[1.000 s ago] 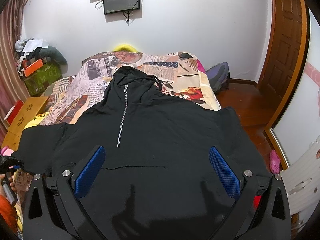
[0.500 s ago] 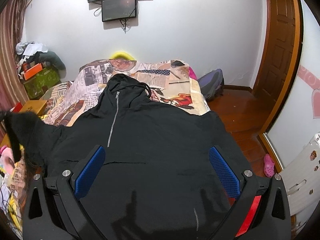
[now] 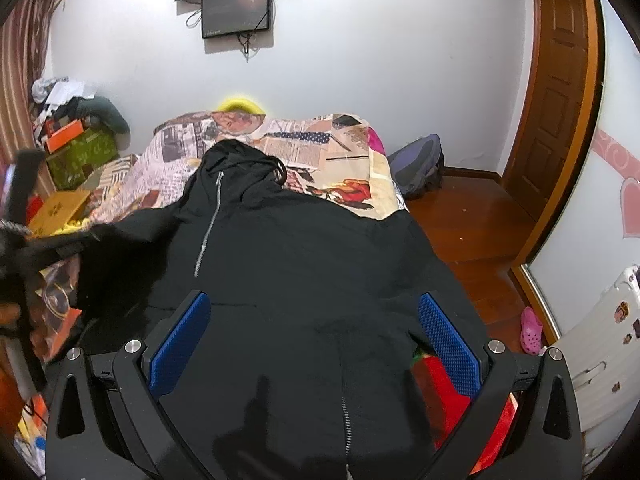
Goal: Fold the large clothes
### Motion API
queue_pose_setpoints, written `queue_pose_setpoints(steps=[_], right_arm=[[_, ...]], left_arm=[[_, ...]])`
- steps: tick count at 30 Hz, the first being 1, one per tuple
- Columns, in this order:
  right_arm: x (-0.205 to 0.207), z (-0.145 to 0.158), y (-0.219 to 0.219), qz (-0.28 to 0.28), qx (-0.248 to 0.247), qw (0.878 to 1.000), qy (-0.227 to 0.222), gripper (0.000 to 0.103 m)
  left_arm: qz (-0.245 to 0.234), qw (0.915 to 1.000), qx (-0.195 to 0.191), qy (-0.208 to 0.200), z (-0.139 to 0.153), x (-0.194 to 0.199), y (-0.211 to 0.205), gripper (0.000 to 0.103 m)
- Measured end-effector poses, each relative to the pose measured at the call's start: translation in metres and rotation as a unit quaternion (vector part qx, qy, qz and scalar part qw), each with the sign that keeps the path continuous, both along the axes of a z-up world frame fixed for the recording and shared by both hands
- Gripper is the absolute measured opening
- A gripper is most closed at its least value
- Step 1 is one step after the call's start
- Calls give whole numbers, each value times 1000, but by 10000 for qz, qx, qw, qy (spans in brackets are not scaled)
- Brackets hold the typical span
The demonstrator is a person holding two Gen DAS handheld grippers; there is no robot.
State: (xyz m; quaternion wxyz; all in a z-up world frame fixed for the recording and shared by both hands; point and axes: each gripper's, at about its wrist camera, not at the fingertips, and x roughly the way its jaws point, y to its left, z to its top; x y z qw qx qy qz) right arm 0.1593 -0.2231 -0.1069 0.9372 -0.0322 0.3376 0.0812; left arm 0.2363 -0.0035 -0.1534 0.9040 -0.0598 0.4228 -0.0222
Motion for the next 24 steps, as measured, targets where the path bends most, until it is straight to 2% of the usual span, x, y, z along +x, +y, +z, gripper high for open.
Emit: queue_pose_setpoints(steps=[6,7,10,14,18,21,24], right_arm=[[1,-12,4,133,-205,9996,143,103],[1,-12,3,156,-210,9995,156,103],[1,-15,7,264,-239,9991,209,103],[3,-14,17,417,-302,9984,212,103],[5,-9,30,608,-322,9975,158,103],[6,-6,44,786,-335,9963,93,103],[7,-2,63,1031,-335,9941,60,103]], left_arm=[[-481,9963,221,675,-45,-9,-36,6],[-534,9951,262,792,-51,-11,-39,8],[-643,9927,242,988,-60,-17,-41,25],[-765,9926,415,843,-51,-33,-41,42],[-822,9940,316,646,-31,-47,-28,44],[-663,9970,258,290,-7,-60,-14,48],[-402,9986,292,-161,19,-72,5,59]])
